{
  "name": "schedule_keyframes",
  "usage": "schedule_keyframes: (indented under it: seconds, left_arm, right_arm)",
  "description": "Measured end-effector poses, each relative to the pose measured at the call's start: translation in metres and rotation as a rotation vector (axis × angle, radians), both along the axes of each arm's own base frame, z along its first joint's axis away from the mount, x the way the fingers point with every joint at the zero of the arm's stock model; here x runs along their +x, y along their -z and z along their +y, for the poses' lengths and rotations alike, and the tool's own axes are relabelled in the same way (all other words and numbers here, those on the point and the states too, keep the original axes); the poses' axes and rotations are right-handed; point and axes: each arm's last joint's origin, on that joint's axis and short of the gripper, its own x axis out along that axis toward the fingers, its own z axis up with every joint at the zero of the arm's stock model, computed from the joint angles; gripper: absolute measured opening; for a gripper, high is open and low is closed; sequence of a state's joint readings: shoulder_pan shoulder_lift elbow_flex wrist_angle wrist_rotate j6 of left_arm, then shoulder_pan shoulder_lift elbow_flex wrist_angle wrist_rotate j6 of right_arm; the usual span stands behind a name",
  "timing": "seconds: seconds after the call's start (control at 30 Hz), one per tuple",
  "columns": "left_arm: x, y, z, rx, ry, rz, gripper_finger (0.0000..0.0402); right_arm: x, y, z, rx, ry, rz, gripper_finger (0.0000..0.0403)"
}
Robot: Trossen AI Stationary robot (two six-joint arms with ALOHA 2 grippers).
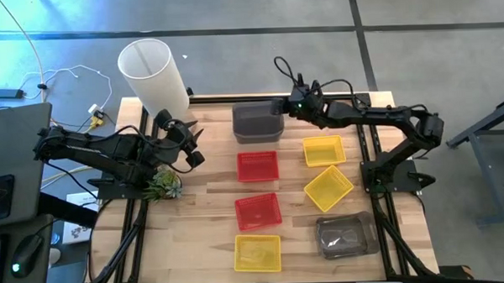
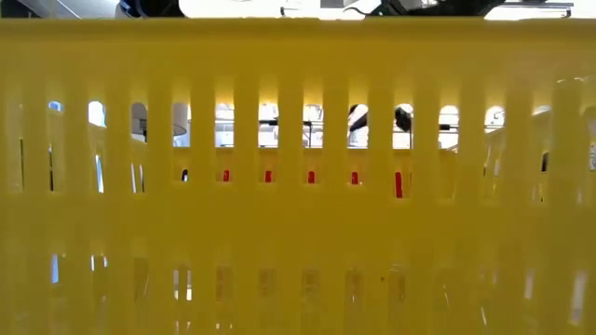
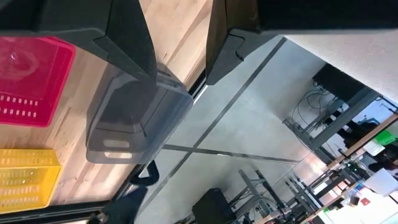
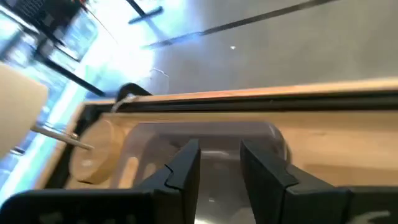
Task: Stack baskets by color
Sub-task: Stack the top yellow basket on the middle right yellow basket
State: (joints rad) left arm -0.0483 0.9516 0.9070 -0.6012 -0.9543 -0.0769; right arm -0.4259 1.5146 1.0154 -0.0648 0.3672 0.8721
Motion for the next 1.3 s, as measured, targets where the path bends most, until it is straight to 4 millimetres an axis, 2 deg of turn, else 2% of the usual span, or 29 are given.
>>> schedule_keyframes:
  seconds: [0.17,0.33,0.53,0.93,1.3]
  left_arm:
    - [-0.001,0.001,0.000,-0.007,-0.005,0.005,0.0124]
    - [-0.002,0.003,0.000,-0.012,-0.007,0.021,0.0124]
    - [-0.004,0.005,0.000,-0.035,-0.018,0.018,0.0124]
    - [-0.003,0.007,-0.002,-0.109,0.033,0.004,0.0124]
    - [-0.001,0.009,-0.005,-0.249,0.107,-0.045,0.0124]
  right_arm:
    - [0.001,-0.034,0.000,-0.029,-0.075,0.203,0.0103]
    - [-0.007,-0.071,0.006,-0.077,-0.224,0.458,0.0103]
    - [-0.016,-0.090,0.015,-0.047,-0.412,0.596,0.0103]
    - [-0.040,-0.066,0.028,0.083,-0.730,0.955,0.0103]
    - [-0.057,-0.014,0.044,0.189,-0.924,1.206,0.0104]
